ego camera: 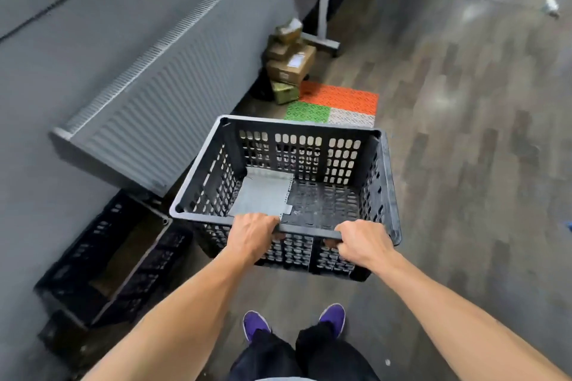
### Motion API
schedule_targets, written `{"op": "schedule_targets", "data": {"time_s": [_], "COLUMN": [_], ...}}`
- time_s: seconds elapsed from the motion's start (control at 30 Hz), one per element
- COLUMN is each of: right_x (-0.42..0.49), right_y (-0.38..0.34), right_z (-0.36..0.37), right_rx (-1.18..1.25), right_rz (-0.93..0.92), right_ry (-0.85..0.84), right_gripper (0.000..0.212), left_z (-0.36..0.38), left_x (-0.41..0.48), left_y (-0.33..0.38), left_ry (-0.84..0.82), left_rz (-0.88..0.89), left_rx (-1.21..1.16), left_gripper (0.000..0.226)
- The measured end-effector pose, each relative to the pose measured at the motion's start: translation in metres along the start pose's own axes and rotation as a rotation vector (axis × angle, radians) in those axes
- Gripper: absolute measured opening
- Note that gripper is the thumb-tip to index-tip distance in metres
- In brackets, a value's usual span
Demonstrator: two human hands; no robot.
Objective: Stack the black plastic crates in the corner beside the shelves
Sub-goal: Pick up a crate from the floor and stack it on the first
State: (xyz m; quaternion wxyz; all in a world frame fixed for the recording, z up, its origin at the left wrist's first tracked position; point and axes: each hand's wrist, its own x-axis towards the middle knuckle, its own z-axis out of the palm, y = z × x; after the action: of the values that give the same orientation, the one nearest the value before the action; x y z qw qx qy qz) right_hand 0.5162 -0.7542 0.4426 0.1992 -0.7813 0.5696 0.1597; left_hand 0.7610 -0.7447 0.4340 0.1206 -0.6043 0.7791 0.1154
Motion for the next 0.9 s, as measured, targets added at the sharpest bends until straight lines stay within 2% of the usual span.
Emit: {"op": "schedule_targets", "data": {"time_s": [0.37,0.5,0.73,0.9], "right_x": [0.050,0.064,0.085,0.112], "right_y": [-0.174,-0.231,-0.319,-0.372], "right_z": [-0.018,-0.019,-0.018,-0.019], "right_rx": [-0.217,-0.271,-0.354,-0.428], "right_rz": [-0.308,-0.398,-0.586,-0.725], "right_ry": [-0.023,-0.052,-0.055,-0.102], "right_gripper": [0.022,0.018,0.031,0.042], "left_z": [0.029,0.040,0.055,0.066], "left_x": [-0.115,-0.151,-0.210,-0.232], "left_y": [-0.138,-0.175,-0.221,-0.244], "left_ry": [0.033,0.036,0.023,-0.048], "left_rz": [-0.320,-0.425,-0.634,-0.823], "left_rx": [-0.141,-0.168,-0.289,-0.306], "left_gripper": [0.043,0.038,0.039,0.010]}}
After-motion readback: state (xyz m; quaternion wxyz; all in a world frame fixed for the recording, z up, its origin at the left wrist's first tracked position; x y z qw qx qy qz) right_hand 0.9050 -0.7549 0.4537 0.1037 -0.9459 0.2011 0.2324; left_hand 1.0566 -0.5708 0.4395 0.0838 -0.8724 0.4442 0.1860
